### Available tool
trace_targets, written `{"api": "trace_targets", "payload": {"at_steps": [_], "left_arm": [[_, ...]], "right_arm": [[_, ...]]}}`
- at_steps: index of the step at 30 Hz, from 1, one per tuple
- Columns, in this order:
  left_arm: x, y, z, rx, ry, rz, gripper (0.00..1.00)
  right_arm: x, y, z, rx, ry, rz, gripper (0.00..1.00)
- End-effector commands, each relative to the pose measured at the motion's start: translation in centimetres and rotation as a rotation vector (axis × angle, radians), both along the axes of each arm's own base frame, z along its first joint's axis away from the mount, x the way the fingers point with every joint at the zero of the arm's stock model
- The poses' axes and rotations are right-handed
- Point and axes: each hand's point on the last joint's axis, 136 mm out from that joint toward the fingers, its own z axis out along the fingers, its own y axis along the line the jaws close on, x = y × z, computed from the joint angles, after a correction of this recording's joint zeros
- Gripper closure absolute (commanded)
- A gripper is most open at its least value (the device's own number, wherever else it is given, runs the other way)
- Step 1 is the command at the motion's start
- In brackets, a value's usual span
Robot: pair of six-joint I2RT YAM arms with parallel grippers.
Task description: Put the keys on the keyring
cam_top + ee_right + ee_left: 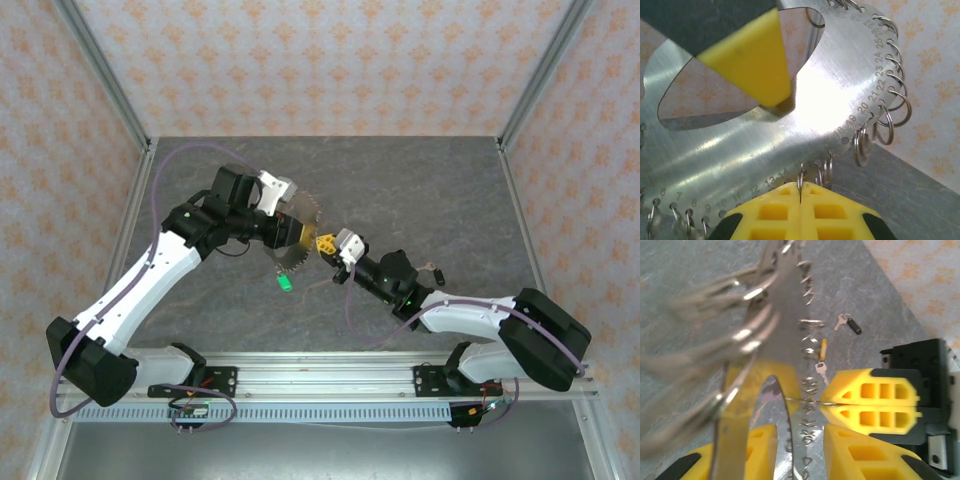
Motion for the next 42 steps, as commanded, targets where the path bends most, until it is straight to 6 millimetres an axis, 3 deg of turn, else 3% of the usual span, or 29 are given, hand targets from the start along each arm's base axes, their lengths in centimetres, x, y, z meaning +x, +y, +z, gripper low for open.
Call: {"api": "trace_targets", "payload": {"at_steps": [1, 7, 12, 30, 34, 36, 42], "left_arm": [[1.8, 1.8, -0.1, 0.027, -0.047, 0.128, 0.69], [3.1, 3.7, -3.2, 0.058, -0.001, 0.206, 0.68], [3.5, 3.3, -6.1, 0.063, 0.049, 0.194, 0.69], [3.9, 3.9, -20.8, 0.212, 0.292, 0.228, 0.59], [3.8, 4.9, -22.1, 0.266, 0.3, 0.256, 0.52], [3.9, 5.4, -22.3, 0.296, 0.295, 0.275, 0.42], [4.1, 6.7, -22.3, 0.347, 0.271, 0.319, 0.45]], "right_arm": [[-0.9, 0.6, 0.7, 0.06, 0.028, 0.088, 1.0], [-1.8, 0.7, -1.9, 0.014, 0.12, 0.144, 1.0], [-2.3, 1.1, -4.4, -0.052, 0.206, 0.196, 1.0], [-1.7, 0.1, -15.7, -0.177, 0.503, 0.107, 1.0], [-1.3, -0.1, -17.3, -0.204, 0.529, 0.074, 1.0], [-1.2, -0.2, -17.7, -0.214, 0.532, 0.064, 1.0], [-0.8, 0.5, -16.0, -0.113, 0.491, 0.084, 1.0]]}}
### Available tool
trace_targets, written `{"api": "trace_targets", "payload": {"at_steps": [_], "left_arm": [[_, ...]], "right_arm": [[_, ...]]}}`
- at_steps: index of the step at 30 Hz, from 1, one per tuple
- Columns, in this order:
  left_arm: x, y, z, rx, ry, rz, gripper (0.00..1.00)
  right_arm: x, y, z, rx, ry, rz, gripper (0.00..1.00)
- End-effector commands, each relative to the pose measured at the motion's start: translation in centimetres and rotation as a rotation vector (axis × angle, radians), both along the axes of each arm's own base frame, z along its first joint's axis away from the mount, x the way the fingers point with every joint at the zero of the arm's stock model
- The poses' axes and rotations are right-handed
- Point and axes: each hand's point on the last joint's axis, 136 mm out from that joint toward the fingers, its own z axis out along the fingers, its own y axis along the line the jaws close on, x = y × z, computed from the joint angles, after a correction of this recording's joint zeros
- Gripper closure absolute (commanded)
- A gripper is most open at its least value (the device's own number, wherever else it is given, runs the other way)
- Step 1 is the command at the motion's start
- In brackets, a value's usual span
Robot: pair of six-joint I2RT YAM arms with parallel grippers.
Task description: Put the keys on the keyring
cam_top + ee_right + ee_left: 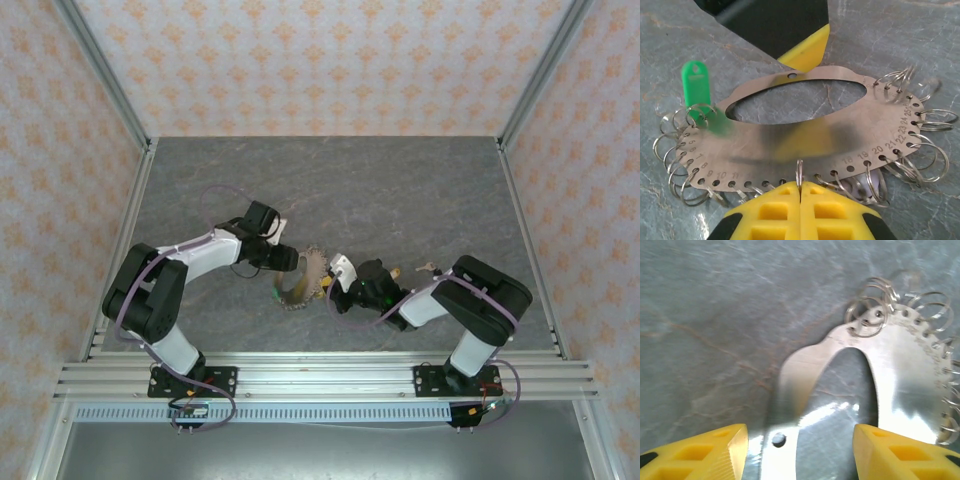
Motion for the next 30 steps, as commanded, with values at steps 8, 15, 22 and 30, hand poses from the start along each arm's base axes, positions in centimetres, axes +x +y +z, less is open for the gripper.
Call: {"api": "trace_targets", "payload": {"at_steps": [8, 15, 22, 30], "left_arm": [[0.0, -0.1, 1.6, -0.013, -0.06, -0.032, 0.66], [0.4, -0.3, 9.0, -0.114, -0.311, -0.037, 0.65], [0.3, -0.3, 15.9, -0.243, -0.591, -0.013, 0.53], [-0.3, -0.9, 19.7, -0.349, -0.771, -0.051, 0.44]], "right_arm": [[1.4, 2.0, 5.8, 0.231, -0.127, -0.001, 1.0], [0.5, 2.2, 9.3, 0.295, -0.136, 0.097, 1.0], [-0.2, 0.9, 13.5, 0.312, -0.142, 0.253, 1.0], [-0.3, -0.3, 9.9, -0.117, -0.303, 0.317, 1.0]]}}
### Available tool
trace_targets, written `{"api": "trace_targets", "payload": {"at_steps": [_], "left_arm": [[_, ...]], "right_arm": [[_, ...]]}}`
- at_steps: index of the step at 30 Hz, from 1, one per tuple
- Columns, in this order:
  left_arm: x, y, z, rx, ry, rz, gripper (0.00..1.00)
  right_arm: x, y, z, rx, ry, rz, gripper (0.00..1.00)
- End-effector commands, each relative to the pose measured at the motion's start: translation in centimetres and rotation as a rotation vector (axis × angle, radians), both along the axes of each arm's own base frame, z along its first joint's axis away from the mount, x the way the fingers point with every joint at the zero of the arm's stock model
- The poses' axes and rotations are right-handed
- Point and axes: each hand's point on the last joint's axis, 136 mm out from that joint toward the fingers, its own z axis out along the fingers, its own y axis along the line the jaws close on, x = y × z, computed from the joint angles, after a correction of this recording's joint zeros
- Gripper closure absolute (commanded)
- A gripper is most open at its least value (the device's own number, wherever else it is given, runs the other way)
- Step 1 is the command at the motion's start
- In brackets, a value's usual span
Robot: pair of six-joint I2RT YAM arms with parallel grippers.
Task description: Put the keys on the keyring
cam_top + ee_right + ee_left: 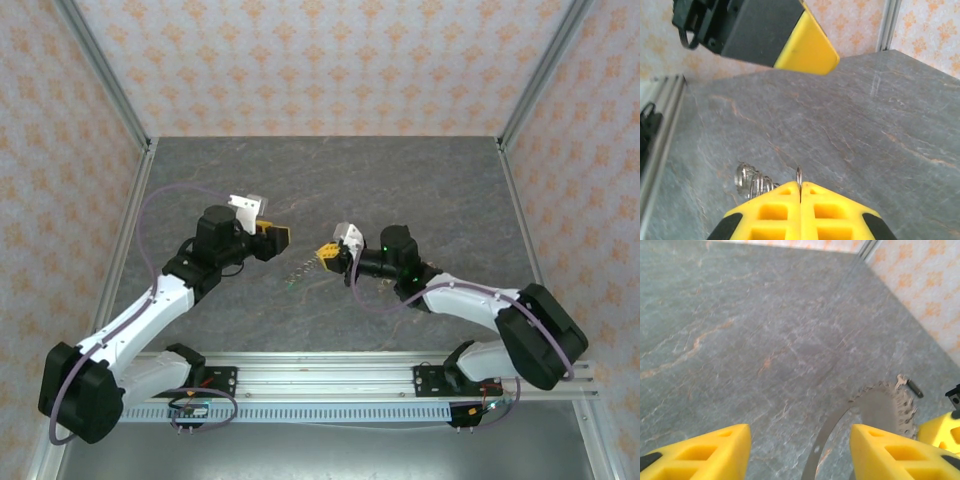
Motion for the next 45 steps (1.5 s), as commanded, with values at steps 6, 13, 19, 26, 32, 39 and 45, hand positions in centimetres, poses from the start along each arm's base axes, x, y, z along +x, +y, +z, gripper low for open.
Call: {"api": "trace_targets", "payload": {"at_steps": [6, 13, 19, 26, 32, 39, 45], "left_arm": [[-0.1, 0.5, 1.9, -0.001, -0.139, 0.013, 0.44], [0.1, 2.4, 1.3, 0.048, -0.132, 0.109, 0.45], [-0.1, 2.6, 0.3, 0.041, -0.086, 0.125, 0.46], [-0.2, 2.5, -0.5, 0.021, -0.051, 0.134, 0.47], [-0.8, 2.8, -3.3, 0.045, 0.06, 0.147, 0.52], [-1.6, 1.7, -5.6, -0.002, 0.143, 0.103, 0.6], [-1.7, 0.0, -1.8, -0.05, -0.005, -0.014, 0.57]], "right_arm": [[-1.3, -0.3, -7.0, -0.503, -0.234, 0.005, 1.0], [-6.7, 1.7, -9.5, -0.5, -0.108, 0.205, 1.0], [-9.0, 2.3, -11.6, -0.356, 0.06, 0.24, 1.0], [-9.0, 3.0, -13.8, -0.295, 0.18, 0.206, 1.0], [-9.0, 3.1, -15.6, -0.308, 0.251, 0.185, 1.0], [-5.6, 2.6, -10.5, -0.17, 0.151, 0.024, 1.0], [-3.5, 0.0, -3.0, 0.008, 0.056, 0.031, 1.0]]}}
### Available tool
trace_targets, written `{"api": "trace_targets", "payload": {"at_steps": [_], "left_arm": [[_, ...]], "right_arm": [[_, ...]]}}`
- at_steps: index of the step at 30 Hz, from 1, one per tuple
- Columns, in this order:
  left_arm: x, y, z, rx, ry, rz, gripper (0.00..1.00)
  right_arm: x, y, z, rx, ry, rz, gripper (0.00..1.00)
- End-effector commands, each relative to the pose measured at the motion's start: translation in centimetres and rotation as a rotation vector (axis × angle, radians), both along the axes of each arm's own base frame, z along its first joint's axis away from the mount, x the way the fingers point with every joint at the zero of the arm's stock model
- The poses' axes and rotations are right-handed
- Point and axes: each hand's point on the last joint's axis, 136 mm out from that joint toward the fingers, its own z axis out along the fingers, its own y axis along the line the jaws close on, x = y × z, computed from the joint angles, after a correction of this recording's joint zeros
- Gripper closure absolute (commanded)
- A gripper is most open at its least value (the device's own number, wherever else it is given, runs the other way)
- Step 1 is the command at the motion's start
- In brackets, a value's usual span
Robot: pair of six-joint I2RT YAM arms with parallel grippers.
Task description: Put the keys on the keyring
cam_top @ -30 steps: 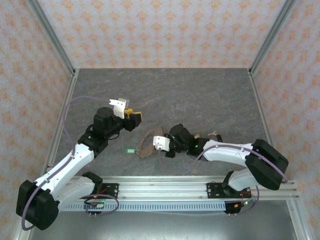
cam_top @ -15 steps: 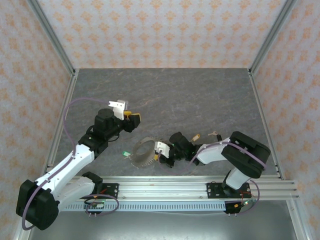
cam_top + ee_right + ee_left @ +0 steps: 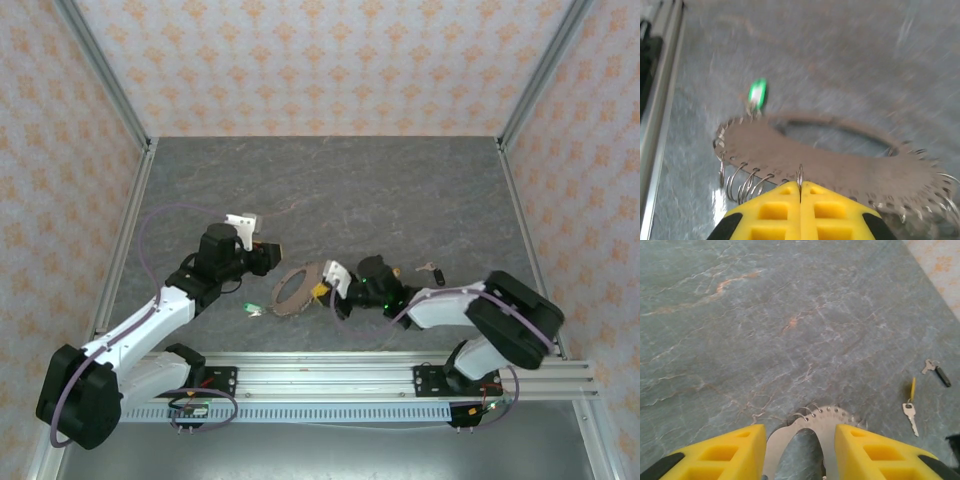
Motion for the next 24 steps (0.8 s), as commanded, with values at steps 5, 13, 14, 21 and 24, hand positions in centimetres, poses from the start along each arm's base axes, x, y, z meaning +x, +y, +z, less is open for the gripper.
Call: {"api": "trace_targets", "payload": {"at_steps": [5, 13, 14, 21, 24], "left_arm": [[-1.1, -4.4, 5.1, -0.028, -0.27, -0.26, 0.51], [-2.9, -9.0, 3.2, 0.044, -0.292, -0.462, 0.52], [-3.1, -9.0, 3.1, 0.05, -0.302, -0.476, 0.52], [-5.7, -9.4, 3.1, 0.041, -0.463, -0.613, 0.52], [-6.3, -9.4, 2.3, 0.08, -0.47, -0.66, 0.53]], "right_arm": [[-0.4, -2.0, 7.3, 0.126, -0.13, 0.127, 1.0], [0.5, -2.7, 6.0, 0.022, -0.177, 0.111, 1.0], [0.5, -2.8, 6.0, 0.024, -0.172, 0.112, 1.0], [0.1, -3.3, 6.6, 0.085, -0.127, 0.165, 1.0], [0.1, -3.5, 7.1, 0.109, -0.114, 0.197, 1.0]]}}
